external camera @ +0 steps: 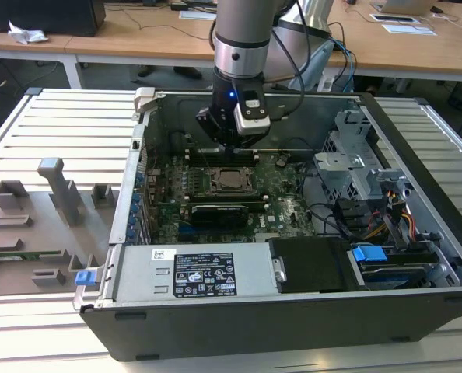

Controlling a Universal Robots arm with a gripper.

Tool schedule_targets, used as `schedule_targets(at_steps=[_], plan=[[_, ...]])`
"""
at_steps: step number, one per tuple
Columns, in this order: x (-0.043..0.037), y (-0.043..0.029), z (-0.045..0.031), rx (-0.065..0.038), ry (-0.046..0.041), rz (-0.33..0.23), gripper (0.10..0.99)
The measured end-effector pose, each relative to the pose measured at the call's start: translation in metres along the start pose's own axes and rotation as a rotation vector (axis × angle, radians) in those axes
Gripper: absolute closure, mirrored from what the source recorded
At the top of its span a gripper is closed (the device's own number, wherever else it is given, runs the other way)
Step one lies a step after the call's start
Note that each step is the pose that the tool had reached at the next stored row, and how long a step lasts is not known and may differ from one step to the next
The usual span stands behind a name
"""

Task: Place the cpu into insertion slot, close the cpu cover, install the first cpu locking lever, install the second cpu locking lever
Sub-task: 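Install the first cpu locking lever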

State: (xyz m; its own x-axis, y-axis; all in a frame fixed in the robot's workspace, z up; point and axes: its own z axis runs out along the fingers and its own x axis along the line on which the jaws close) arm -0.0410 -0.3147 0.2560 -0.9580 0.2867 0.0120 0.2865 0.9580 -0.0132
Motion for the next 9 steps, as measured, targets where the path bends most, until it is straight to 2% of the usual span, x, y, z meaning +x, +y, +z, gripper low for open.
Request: schedule_targets(at_steps=[9], plan=[[0.0000, 0.0000, 0.0000, 0.002, -0.0020, -0.153, 0.980]])
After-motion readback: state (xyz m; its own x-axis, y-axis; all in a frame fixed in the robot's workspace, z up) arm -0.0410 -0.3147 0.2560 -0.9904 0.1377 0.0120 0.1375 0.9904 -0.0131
